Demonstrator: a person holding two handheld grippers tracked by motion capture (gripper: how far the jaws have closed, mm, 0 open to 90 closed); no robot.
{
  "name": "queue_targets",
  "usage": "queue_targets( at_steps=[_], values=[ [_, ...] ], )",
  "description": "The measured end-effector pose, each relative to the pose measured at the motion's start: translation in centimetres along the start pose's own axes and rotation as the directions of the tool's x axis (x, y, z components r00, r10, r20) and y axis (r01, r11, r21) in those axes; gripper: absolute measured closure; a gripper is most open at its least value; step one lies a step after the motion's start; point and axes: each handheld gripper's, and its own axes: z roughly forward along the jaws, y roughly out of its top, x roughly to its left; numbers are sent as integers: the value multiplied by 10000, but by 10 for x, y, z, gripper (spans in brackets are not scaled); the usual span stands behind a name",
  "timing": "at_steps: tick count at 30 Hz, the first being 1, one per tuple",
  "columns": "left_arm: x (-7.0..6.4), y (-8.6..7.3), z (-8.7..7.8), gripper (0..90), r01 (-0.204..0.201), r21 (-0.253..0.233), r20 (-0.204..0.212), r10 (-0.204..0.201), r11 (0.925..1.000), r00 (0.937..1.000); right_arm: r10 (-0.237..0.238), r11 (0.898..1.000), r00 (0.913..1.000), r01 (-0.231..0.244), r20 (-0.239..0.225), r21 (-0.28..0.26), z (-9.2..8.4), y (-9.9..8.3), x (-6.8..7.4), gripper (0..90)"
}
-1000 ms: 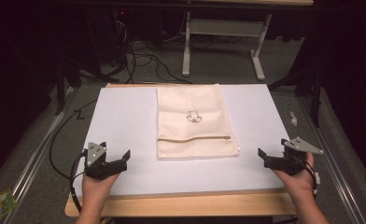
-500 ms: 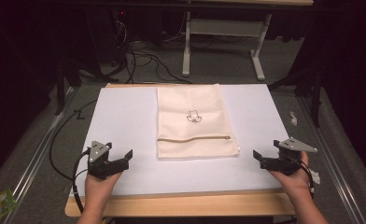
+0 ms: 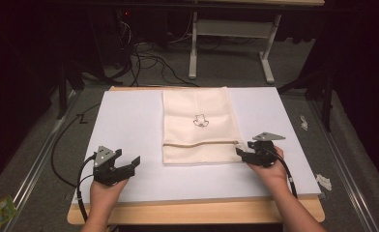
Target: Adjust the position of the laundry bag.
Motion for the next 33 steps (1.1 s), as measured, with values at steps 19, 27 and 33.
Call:
queue_targets(
  at_steps=[19, 27, 33],
  values=[
    [-52, -1, 55, 418, -786, 1408, 1399, 588, 9869, 9884, -1068, 9893, 9936, 1098, -359, 961, -33, -37, 21, 862],
    [-87, -8, 89, 652, -1827, 2549, 1102, 1592, 9496, 9811, -1057, 9914, 9934, 1088, -453, 724, -33, -41, 20, 857],
    [-88, -11, 78, 854, -1997, 2689, 1243, 1717, 9422, 9773, -1123, 9904, 9920, 1165, -585, 739, -37, -42, 20, 855]
  ],
)
